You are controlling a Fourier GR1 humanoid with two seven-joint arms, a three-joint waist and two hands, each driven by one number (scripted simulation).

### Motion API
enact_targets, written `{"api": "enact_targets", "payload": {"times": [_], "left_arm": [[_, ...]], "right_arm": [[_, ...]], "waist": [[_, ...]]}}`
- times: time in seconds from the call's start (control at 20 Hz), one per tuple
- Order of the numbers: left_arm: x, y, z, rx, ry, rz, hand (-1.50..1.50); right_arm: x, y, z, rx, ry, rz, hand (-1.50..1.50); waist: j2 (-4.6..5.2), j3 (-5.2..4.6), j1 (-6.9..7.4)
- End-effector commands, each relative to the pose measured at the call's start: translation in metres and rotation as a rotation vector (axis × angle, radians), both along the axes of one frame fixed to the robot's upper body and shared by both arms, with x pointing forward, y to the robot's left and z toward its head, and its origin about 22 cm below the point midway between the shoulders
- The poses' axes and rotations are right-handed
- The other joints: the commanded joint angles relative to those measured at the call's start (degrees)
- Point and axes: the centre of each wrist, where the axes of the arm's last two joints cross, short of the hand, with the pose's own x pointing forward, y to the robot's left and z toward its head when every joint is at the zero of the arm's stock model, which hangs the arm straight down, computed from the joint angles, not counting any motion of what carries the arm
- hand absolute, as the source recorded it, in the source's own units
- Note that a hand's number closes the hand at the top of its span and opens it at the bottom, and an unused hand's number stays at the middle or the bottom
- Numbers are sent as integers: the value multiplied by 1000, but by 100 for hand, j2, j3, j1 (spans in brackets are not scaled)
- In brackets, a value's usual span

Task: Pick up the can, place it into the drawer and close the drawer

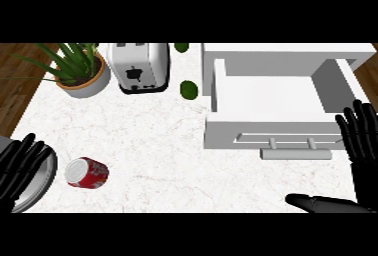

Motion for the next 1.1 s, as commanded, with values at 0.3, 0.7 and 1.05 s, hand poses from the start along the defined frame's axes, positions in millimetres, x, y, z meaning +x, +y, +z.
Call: {"api": "enact_targets", "payload": {"times": [0.3, 0.7, 1.05], "left_arm": [[-1, 22, -4, -36, 60, 41, -150], [-4, 14, -13, -30, 102, 76, -150], [13, 32, -52, -24, 111, 70, -150]], "right_arm": [[-5, -22, -31, 0, 24, -19, -150], [-15, -16, -22, -16, 19, -7, -150], [-25, -30, -30, -5, 8, -10, -150]], "waist": [[6, 2, -17], [5, 1, -15], [6, -1, -22]]}}
